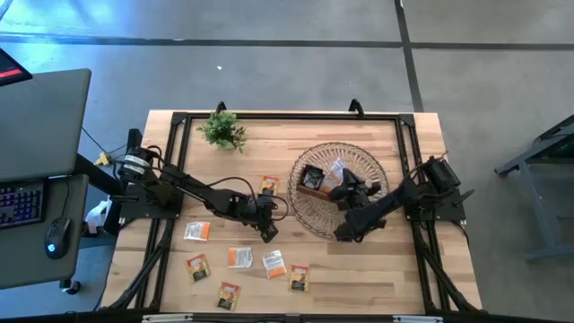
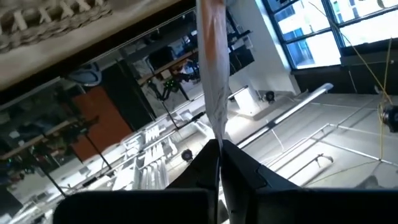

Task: Pick & Place Tea
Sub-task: Put the white tea bag into the middle section of the wooden organizer

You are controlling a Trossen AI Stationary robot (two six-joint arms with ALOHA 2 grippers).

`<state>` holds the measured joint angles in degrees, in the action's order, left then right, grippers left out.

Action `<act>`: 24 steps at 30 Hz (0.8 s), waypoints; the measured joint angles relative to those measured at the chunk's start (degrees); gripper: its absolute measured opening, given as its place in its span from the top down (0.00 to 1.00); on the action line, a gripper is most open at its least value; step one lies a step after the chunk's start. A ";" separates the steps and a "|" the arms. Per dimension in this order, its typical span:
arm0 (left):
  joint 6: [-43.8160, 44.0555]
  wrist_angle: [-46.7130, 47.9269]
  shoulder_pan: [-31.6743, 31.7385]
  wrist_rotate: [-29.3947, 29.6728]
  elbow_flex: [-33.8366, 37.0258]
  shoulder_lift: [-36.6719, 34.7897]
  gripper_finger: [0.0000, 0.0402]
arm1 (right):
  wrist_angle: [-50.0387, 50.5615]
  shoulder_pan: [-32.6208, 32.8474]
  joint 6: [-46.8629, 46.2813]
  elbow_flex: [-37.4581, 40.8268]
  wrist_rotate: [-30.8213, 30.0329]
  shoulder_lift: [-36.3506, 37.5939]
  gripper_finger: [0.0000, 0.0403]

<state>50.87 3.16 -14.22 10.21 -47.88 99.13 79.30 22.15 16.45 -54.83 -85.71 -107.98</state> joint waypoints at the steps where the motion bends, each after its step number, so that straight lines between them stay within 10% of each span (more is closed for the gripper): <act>1: 0.03 0.00 0.00 0.05 0.00 0.00 0.89 | -0.19 0.29 -0.64 0.00 0.41 0.00 0.99; 15: 1.85 -0.07 0.00 0.03 0.00 0.00 0.89 | -4.28 1.58 -1.02 0.00 18.54 0.00 0.96; 24: 3.45 -0.11 0.00 0.00 0.00 0.00 0.89 | -5.68 1.53 -1.01 0.00 13.16 -0.02 0.92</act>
<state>54.31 3.05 -14.22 10.20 -47.88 99.13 73.62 23.68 15.44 -54.83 -72.55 -108.01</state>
